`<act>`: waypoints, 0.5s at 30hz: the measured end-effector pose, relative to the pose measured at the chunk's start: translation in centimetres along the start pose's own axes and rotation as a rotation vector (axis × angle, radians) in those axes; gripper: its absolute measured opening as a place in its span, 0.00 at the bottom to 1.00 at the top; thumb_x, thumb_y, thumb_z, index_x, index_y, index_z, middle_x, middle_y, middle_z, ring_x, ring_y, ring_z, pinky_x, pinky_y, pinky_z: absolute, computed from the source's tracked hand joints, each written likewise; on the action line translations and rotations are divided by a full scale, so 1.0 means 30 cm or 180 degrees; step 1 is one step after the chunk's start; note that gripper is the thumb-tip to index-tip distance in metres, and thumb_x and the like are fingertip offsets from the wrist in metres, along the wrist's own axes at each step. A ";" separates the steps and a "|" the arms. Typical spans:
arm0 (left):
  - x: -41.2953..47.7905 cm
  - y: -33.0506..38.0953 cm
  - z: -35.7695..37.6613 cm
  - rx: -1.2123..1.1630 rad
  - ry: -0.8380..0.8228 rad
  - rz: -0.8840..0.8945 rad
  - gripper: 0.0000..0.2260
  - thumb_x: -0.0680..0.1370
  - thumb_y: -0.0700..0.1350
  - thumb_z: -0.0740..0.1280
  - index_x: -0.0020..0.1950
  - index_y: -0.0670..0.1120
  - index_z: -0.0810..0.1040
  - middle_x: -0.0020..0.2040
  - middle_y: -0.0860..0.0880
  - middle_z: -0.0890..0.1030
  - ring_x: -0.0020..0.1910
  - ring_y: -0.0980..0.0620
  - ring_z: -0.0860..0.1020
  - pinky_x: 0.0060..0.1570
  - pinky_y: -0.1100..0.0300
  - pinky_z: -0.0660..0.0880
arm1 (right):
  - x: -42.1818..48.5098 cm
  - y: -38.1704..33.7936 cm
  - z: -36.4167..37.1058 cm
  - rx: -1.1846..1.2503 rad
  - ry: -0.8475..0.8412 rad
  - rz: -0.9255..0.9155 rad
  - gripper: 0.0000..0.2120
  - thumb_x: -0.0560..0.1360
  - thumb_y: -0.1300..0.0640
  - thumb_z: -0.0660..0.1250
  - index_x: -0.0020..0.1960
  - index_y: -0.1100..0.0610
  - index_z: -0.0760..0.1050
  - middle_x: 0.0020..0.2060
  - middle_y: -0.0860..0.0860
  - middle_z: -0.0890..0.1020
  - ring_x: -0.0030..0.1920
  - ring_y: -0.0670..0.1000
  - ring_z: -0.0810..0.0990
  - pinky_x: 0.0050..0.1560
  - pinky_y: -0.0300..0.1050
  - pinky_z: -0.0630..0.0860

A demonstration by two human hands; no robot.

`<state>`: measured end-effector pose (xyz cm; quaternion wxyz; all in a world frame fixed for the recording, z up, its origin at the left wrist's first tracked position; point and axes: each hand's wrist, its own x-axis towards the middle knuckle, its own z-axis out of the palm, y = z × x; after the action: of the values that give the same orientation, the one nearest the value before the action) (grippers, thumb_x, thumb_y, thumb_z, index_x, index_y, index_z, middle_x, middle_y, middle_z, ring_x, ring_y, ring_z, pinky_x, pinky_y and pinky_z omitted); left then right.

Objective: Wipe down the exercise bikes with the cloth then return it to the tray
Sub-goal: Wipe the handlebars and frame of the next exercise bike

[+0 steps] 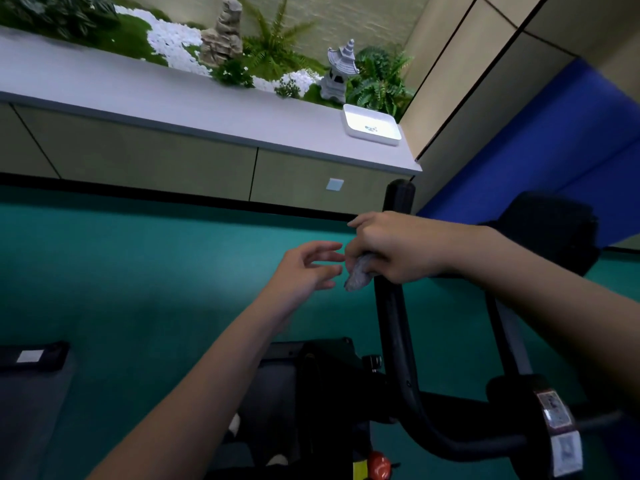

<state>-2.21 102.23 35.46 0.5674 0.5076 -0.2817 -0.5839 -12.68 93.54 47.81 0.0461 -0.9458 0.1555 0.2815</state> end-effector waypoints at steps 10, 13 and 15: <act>0.035 0.080 0.026 0.0279 -0.0159 0.0244 0.13 0.77 0.35 0.64 0.59 0.45 0.77 0.55 0.46 0.81 0.49 0.50 0.80 0.53 0.53 0.78 | -0.109 -0.058 0.123 0.1043 0.0896 -0.0100 0.11 0.75 0.67 0.64 0.52 0.58 0.81 0.44 0.54 0.81 0.49 0.53 0.76 0.54 0.43 0.71; 0.056 0.114 0.056 0.0448 -0.0152 0.0478 0.12 0.78 0.37 0.64 0.60 0.45 0.77 0.54 0.47 0.81 0.48 0.53 0.80 0.48 0.59 0.79 | -0.173 -0.042 0.156 0.1583 0.2018 0.0100 0.10 0.75 0.66 0.65 0.52 0.57 0.81 0.44 0.49 0.81 0.47 0.48 0.78 0.50 0.37 0.73; 0.067 0.133 0.084 0.0540 -0.0147 0.0614 0.12 0.78 0.37 0.65 0.61 0.45 0.76 0.54 0.47 0.81 0.47 0.54 0.79 0.43 0.64 0.77 | -0.195 -0.050 0.186 0.1769 0.2681 0.0302 0.09 0.75 0.66 0.66 0.52 0.57 0.81 0.45 0.45 0.80 0.49 0.47 0.78 0.51 0.35 0.72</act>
<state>-2.68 98.91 39.33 0.5693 0.5108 -0.3906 -0.5123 -19.71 97.51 46.34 0.2166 -0.9211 0.2724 -0.1747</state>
